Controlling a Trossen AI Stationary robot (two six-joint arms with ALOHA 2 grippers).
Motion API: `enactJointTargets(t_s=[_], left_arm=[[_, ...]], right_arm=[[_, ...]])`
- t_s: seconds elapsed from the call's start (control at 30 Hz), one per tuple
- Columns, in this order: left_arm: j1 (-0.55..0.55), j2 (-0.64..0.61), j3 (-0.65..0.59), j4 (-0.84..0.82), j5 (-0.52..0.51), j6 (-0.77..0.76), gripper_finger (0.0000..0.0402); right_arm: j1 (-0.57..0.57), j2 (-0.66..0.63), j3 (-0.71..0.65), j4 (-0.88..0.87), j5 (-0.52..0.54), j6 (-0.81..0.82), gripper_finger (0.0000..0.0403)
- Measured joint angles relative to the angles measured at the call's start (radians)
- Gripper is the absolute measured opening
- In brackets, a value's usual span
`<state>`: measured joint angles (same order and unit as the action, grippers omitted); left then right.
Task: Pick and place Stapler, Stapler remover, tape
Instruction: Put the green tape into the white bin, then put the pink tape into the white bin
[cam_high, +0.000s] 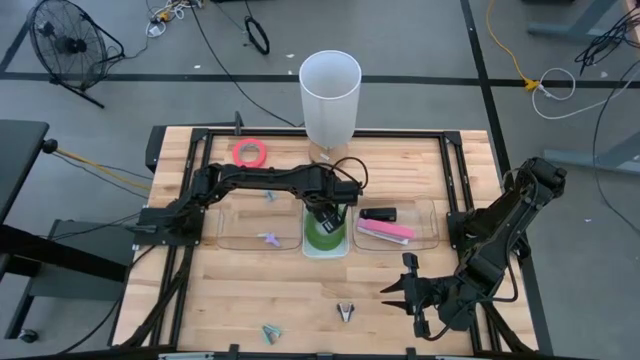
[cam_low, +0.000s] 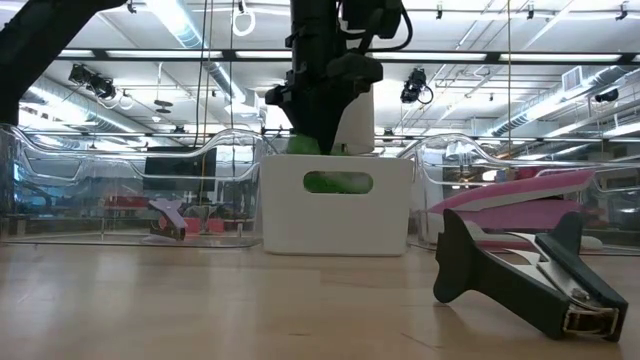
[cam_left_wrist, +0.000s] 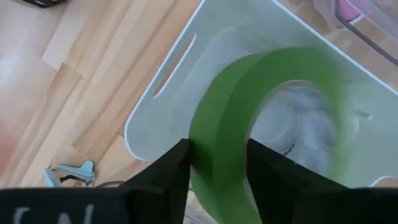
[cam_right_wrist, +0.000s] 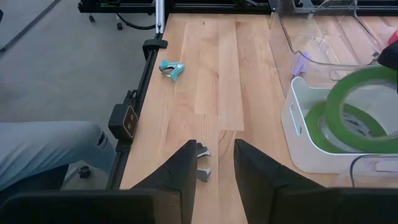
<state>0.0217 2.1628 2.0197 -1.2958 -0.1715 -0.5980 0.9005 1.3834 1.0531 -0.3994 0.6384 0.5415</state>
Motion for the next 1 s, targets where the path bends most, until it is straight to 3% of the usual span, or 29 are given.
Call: enactJointTargets(t_s=[0.27, 0.5, 0.6, 0.73, 1.0], left_arm=[[-0.003, 0.000, 0.000, -0.006, -0.011, 0.041, 0.0182], [0.004, -0.019, 0.001, -0.087, -0.187, 0.025, 0.0174], [0.015, -0.033, 0.002, -0.088, -0.173, 0.009, 0.0168], [0.026, -0.062, 0.002, -0.161, -0.264, -0.035, 0.0161], [0.089, -0.135, 0.002, -0.255, -0.318, -0.098, 0.0153]], right_arm=[[0.000, 0.000, 0.000, 0.000, 0.000, 0.000, 0.0107], [0.000, 0.000, 0.000, -0.001, 0.000, 0.000, 0.0107], [0.000, 0.000, 0.000, -0.002, 0.000, 0.000, 0.0107], [0.000, 0.000, 0.000, -0.005, 0.000, 0.005, 0.0107], [0.000, 0.002, 0.000, -0.007, -0.009, 0.019, 0.0107]])
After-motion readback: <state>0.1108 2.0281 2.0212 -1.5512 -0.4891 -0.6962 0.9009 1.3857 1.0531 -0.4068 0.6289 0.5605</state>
